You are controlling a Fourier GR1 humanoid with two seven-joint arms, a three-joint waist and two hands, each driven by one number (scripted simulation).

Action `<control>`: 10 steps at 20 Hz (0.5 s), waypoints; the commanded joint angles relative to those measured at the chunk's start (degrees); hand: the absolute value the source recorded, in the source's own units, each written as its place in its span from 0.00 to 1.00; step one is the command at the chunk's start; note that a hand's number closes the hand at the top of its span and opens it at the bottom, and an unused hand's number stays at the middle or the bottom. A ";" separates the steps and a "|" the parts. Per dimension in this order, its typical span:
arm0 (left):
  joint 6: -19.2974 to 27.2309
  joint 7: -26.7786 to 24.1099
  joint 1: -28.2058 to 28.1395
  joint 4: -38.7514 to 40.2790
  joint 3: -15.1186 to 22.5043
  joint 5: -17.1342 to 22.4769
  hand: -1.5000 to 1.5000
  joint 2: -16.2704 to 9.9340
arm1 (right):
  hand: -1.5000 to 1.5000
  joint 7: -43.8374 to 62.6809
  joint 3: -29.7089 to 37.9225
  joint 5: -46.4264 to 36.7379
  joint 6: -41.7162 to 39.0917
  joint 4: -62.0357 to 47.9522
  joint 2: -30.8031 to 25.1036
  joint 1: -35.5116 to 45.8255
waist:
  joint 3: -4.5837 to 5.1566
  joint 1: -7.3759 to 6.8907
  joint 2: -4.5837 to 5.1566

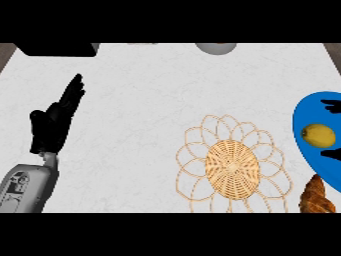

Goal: Pick the lemon from the placemat and place it in the plate

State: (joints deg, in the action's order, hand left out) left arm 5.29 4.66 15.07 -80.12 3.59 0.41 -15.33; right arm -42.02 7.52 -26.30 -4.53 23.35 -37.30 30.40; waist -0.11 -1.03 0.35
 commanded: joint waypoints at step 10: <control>-0.91 1.20 -1.25 -1.98 -0.92 0.07 0.50 -0.22 | 0.00 -2.21 18.37 18.07 -17.37 -9.77 -12.66 0.60 | -0.10 0.38 0.19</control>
State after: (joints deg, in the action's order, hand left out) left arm 5.10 6.32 14.20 -82.33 3.17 0.14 -15.24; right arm -43.54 20.91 -12.44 -17.51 17.50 -44.27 31.95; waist -0.12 -0.55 0.26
